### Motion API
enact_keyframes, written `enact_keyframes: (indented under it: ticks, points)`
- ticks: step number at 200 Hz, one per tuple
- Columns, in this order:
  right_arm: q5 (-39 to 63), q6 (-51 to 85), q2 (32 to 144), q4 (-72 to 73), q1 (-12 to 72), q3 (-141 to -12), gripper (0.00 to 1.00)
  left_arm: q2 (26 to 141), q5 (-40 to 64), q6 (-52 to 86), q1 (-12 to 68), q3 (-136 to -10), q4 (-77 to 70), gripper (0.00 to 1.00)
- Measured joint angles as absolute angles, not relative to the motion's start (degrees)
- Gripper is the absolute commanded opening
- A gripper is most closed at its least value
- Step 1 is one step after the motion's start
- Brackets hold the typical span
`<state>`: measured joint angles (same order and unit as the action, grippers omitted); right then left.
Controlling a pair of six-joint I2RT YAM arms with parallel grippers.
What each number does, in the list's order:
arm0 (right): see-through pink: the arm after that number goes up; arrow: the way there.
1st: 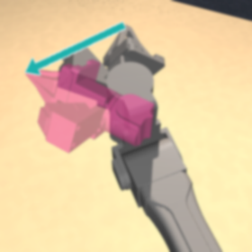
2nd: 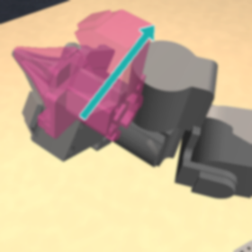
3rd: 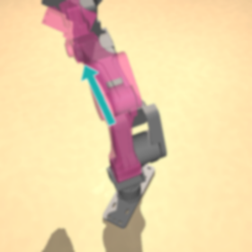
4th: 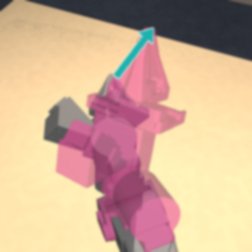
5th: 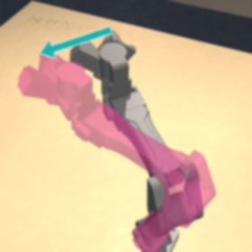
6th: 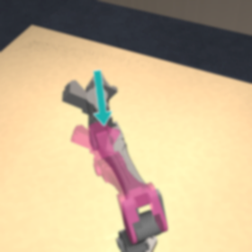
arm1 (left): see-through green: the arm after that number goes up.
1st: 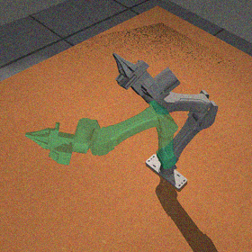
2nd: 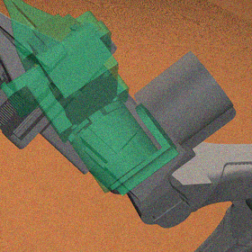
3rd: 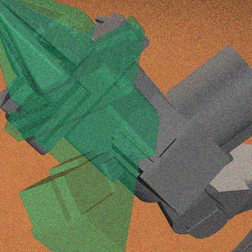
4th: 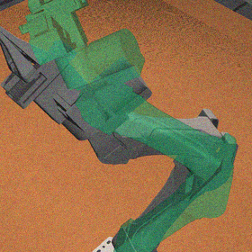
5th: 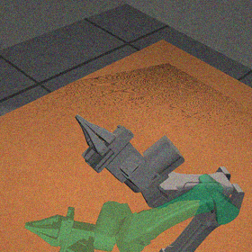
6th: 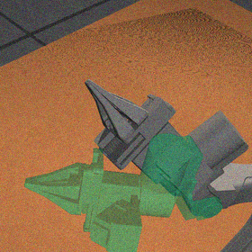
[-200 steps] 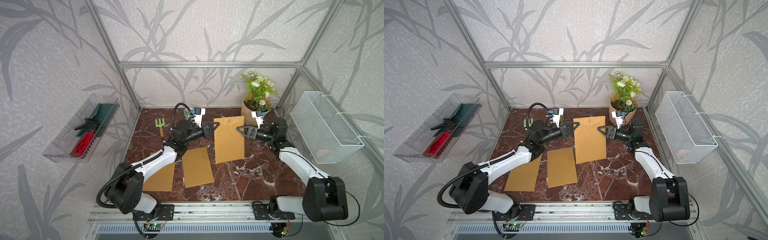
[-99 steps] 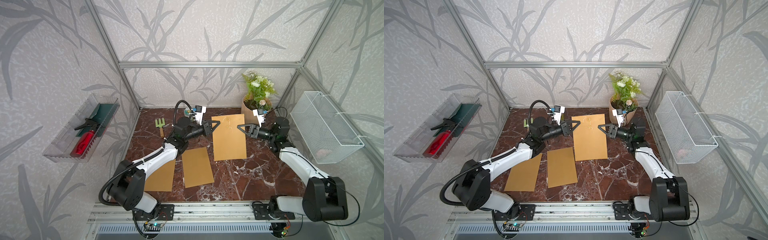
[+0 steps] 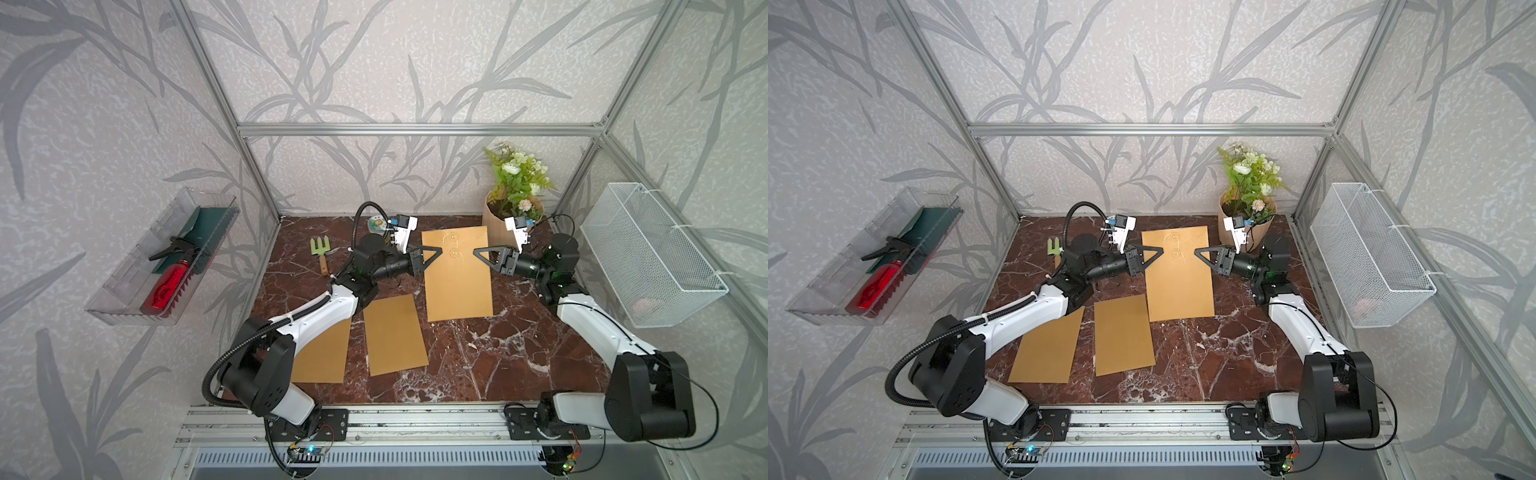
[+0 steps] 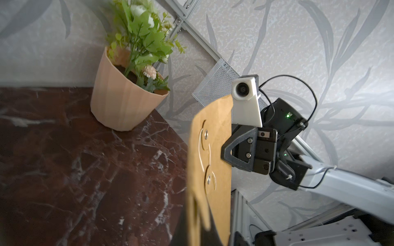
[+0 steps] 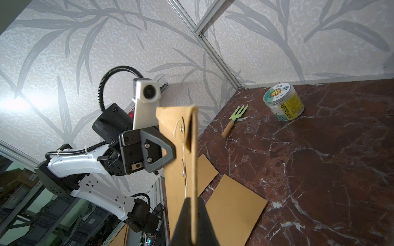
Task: Open the file bag
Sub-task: Pick up the file bag from the center of the board.
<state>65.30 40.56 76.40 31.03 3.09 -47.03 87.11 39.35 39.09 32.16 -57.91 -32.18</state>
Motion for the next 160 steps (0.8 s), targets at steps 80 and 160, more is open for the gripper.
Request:
enact_keyframes:
  ticks: [80, 160]
  points:
    - [52.8, 25.1, 66.7, 9.0, 3.4, -47.1, 0.49, 81.5, 33.3, 31.3, 32.6, -58.2, -21.4, 0.00]
    - [30.8, 9.8, 59.1, -13.2, 19.7, -56.6, 0.35, 77.0, 22.9, 23.2, 34.6, -60.0, -10.2, 0.00]
